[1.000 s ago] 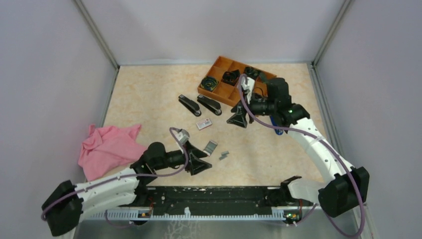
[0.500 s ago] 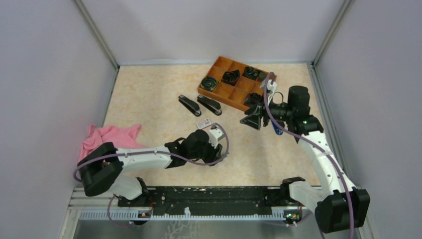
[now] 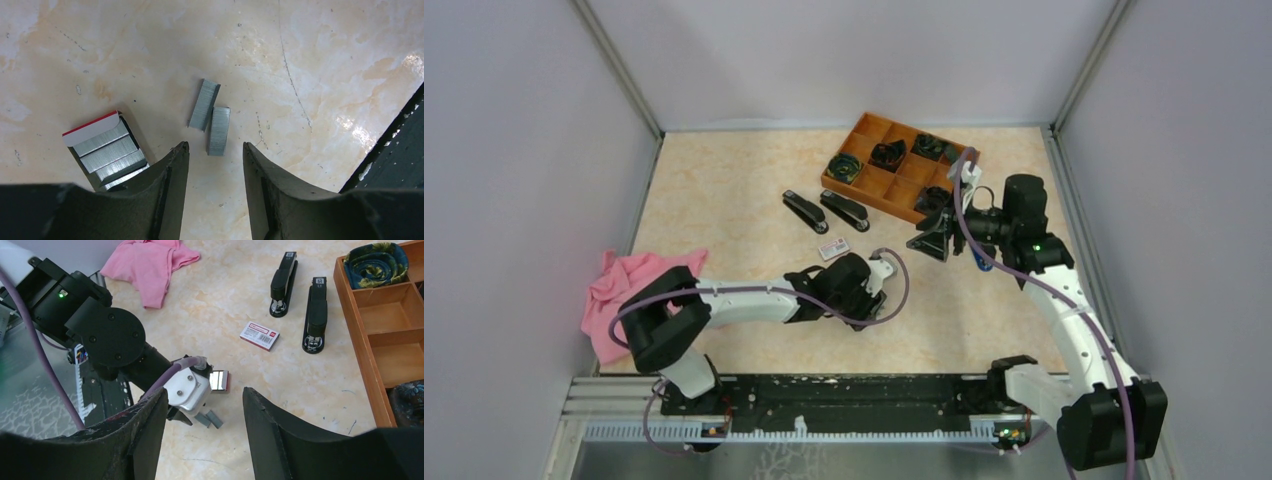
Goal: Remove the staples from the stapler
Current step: Adjust the staple at the center of the board.
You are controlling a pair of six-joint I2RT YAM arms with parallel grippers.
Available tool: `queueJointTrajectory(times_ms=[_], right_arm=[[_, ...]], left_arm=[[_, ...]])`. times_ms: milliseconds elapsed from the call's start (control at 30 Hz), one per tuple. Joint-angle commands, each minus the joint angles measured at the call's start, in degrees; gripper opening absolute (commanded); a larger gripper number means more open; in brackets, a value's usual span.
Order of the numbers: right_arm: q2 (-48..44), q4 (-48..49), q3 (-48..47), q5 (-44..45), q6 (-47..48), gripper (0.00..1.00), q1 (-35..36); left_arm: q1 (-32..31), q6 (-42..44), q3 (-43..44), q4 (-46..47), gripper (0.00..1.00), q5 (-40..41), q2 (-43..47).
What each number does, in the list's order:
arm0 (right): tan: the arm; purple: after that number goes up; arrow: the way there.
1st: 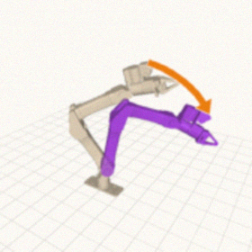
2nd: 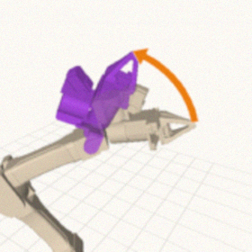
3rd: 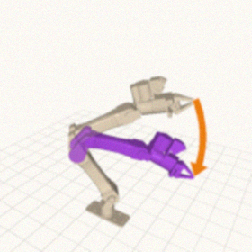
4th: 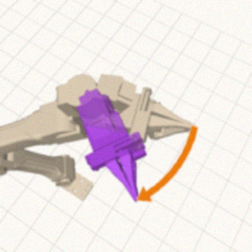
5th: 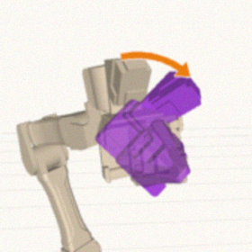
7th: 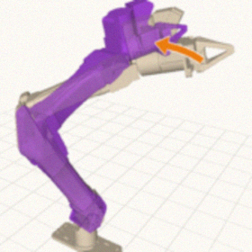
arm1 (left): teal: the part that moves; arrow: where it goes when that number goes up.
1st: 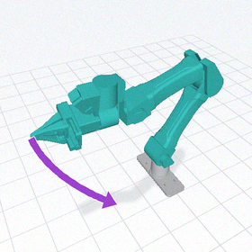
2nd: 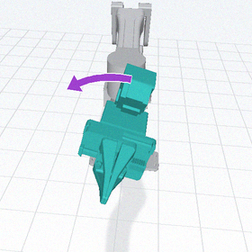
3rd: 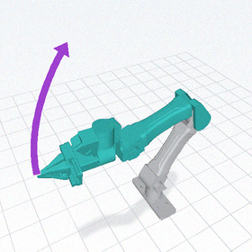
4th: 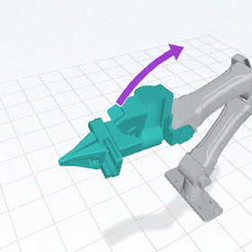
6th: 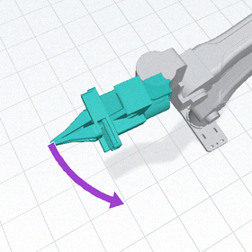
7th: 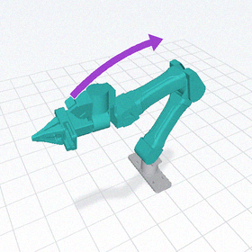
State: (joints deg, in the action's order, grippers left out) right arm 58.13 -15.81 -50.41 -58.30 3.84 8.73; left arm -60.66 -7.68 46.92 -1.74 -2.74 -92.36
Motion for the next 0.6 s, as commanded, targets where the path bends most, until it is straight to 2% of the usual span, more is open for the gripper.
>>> queueJointTrajectory(times_ms=[0,233,400,567], right_arm=[[-0.76,2.28,-0.17,-0.52,0.3,0.57,-0.49],[-0.62,2.29,-0.08,-0.75,0.21,0.57,-0.52],[-0.74,2.3,-0.12,-0.77,0.21,0.57,-0.58],[-0.82,2.56,-0.03,-1.25,-0.14,0.57,-1.27]], left_arm=[[-0.32,2.46,2.78,-2.52,0.5,-0.14,-2.23],[-0.33,3.42,3.71,-3.62,0.48,-1.85,-3.55],[-0.46,4.2,3.7,-2.89,0.4,-3.6,-4.16],[-1.76,5.62,4.06,-2.85,0.36,-2.5,-4.92]])
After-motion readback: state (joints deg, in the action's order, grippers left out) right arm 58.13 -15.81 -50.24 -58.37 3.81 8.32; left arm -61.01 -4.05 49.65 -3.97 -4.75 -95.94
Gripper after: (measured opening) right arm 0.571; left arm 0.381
